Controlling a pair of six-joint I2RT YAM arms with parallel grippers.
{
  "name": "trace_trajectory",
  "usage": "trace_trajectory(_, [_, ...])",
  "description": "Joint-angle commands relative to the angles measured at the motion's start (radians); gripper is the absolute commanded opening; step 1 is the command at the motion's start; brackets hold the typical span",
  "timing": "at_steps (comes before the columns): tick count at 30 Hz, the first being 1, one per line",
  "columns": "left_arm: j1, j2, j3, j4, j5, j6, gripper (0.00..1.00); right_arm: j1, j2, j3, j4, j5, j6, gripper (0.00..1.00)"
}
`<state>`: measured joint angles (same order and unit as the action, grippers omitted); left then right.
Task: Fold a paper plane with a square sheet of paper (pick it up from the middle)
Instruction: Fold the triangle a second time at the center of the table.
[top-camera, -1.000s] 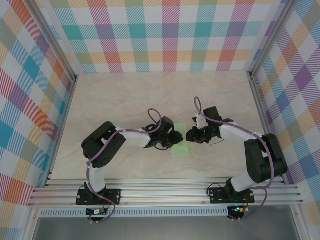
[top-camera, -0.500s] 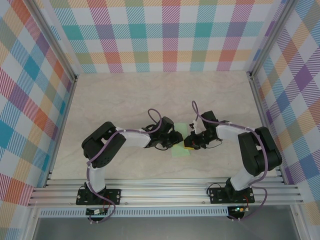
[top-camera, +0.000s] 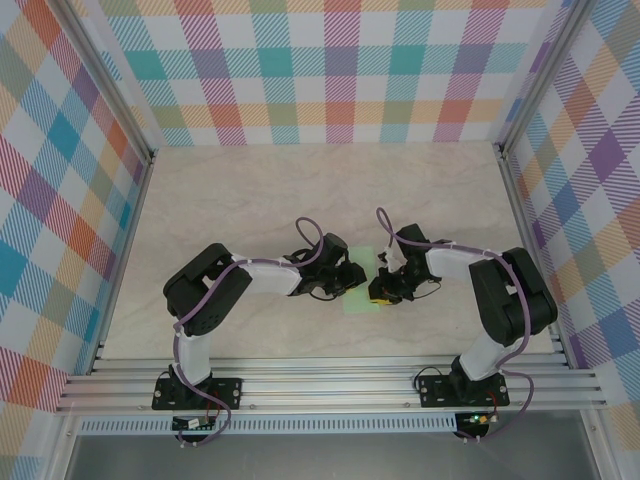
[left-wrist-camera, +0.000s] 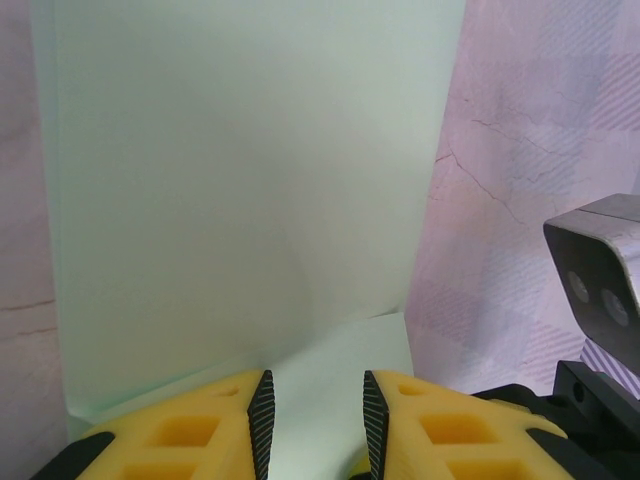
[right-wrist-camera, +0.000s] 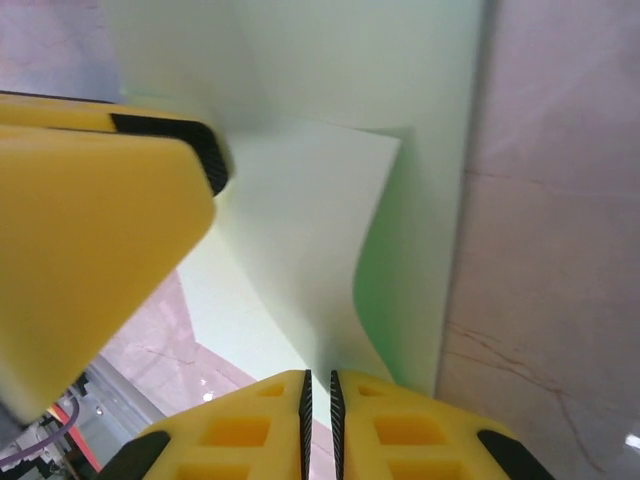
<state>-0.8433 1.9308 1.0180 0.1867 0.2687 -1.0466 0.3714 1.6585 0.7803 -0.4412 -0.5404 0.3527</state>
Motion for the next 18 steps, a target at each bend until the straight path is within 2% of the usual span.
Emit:
trace_trajectory(1, [-0.014,0.032,0.012,-0.029,-0.013,0.011,0.32,0.003,0.018,0.022,-0.045,0.044,0.019,0.16])
trace_trajectory(9, [-0.014,0.037,0.014,-0.03,-0.011,0.011,0.32,0.003,0.027,0.012,-0.089,0.115,0.032,0.16])
trace_trajectory(18, [-0.015,0.036,0.015,-0.036,-0.012,0.012,0.32,0.003,0.007,-0.034,-0.102,0.12,0.06,0.16])
